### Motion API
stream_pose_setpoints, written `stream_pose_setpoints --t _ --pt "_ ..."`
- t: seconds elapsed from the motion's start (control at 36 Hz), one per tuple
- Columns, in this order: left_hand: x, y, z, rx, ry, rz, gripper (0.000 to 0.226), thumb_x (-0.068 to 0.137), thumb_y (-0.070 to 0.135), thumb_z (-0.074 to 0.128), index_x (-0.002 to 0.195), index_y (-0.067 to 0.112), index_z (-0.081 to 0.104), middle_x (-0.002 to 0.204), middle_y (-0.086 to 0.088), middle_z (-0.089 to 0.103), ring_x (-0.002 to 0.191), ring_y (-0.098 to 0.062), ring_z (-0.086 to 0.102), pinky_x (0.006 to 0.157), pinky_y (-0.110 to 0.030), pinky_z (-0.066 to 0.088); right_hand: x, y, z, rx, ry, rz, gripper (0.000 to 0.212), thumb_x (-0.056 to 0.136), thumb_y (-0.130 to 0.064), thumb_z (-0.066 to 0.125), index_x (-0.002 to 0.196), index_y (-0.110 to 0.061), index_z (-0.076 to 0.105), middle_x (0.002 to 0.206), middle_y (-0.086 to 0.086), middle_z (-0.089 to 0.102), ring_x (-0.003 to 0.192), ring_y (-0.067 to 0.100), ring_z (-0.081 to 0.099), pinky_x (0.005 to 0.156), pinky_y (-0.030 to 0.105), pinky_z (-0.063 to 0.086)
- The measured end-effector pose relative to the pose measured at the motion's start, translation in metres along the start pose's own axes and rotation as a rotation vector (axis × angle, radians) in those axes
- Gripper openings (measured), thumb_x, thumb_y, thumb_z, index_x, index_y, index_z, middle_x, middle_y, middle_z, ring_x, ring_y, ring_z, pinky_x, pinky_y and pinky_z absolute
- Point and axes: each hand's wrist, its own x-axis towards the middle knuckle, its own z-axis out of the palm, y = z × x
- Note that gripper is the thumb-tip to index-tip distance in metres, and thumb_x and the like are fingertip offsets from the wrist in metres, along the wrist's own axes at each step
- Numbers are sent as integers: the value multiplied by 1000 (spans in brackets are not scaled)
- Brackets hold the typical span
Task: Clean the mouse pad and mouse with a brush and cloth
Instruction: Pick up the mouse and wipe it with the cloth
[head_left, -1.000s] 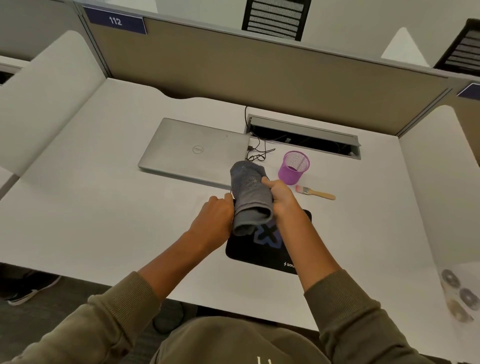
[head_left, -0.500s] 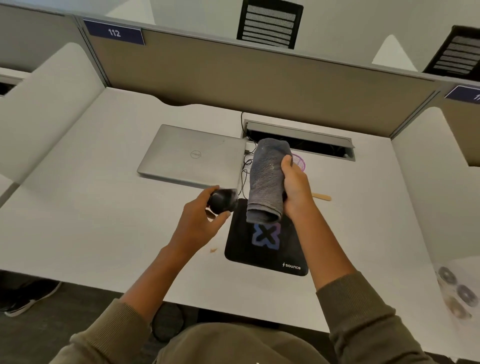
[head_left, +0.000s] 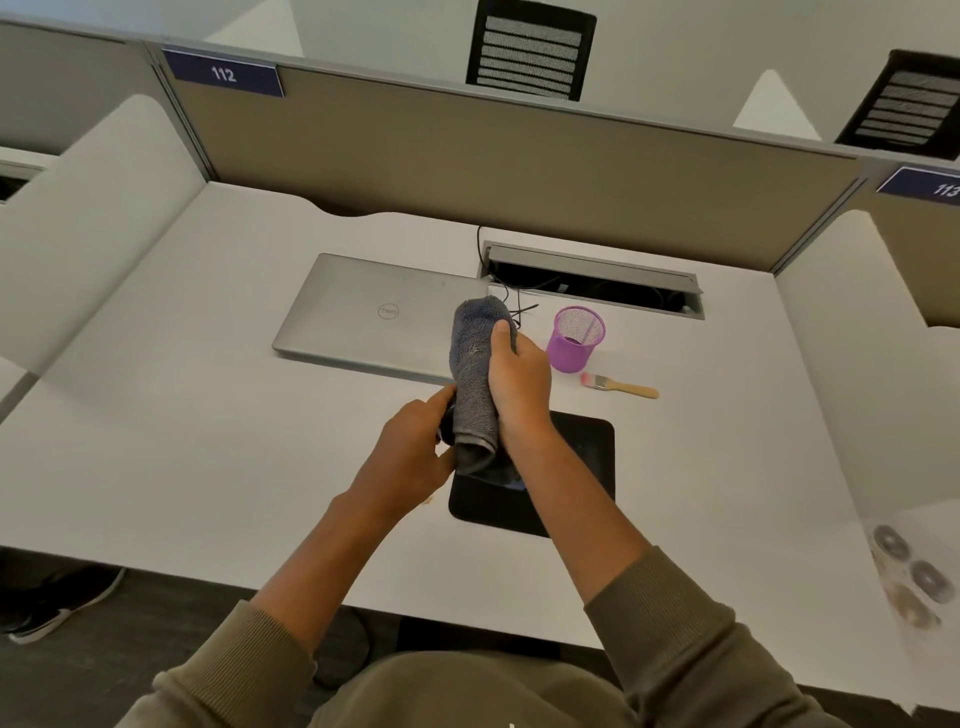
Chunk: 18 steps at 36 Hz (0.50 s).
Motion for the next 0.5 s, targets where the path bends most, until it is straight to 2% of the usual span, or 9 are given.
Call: stream_pose_setpoints --t 0.06,0.14,0.19,0.25,0.33,0.42,0.47,0.5 --pt "0 2 2 25 -9 26 52 84 13 81 132 14 59 94 -2 65 79 -16 51 70 -29 42 -4 -2 4 39 36 27 38 108 -47 43 85 -25 64 88 2 69 84 15 66 69 31 54" --pt "-1 2 5 48 -8 23 45 80 12 84 119 6 62 90 -11 64 75 -19 49 68 -31 39 -9 -5 10 73 95 59 41 109 -43 44 84 -18 64 85 3 67 86 21 66 78 36 55" --pt "-1 1 6 50 4 15 47 79 13 85 120 3 63 91 -14 65 75 -21 51 68 -31 41 -9 -6 13 93 132 63 41 110 -43 43 85 -17 63 82 1 65 84 20 64 76 35 53" --pt "1 -1 6 64 11 5 49 81 14 84 123 4 62 93 -16 65 78 -27 57 70 -32 44 -8 -6 13 137 141 82 40 110 -44 42 84 -21 62 82 -2 64 80 15 63 68 29 51" --pt "2 -3 4 87 21 0 50 82 16 83 126 7 61 97 -14 65 82 -28 60 72 -30 43 -3 -7 10 244 102 165 39 110 -48 41 97 -21 66 94 0 70 84 10 67 62 24 50" --pt "-1 -3 5 85 35 -4 50 86 21 81 130 11 60 100 -8 66 81 -17 56 72 -26 47 5 -11 1 470 38 325 42 108 -48 46 113 -13 67 111 7 74 95 20 73 78 34 62" --pt "-4 -4 5 67 62 -45 45 88 25 81 126 12 61 102 -3 67 83 -16 60 69 -14 42 8 -14 -7 758 -39 455 44 105 -49 55 124 -10 65 117 12 76 101 29 76 90 46 63" --pt "-5 -5 4 51 75 -60 47 87 26 81 128 14 60 103 0 68 84 -15 62 69 -11 40 10 -16 -12 888 -69 495 45 103 -49 58 126 -10 64 119 15 75 103 34 76 89 50 63"
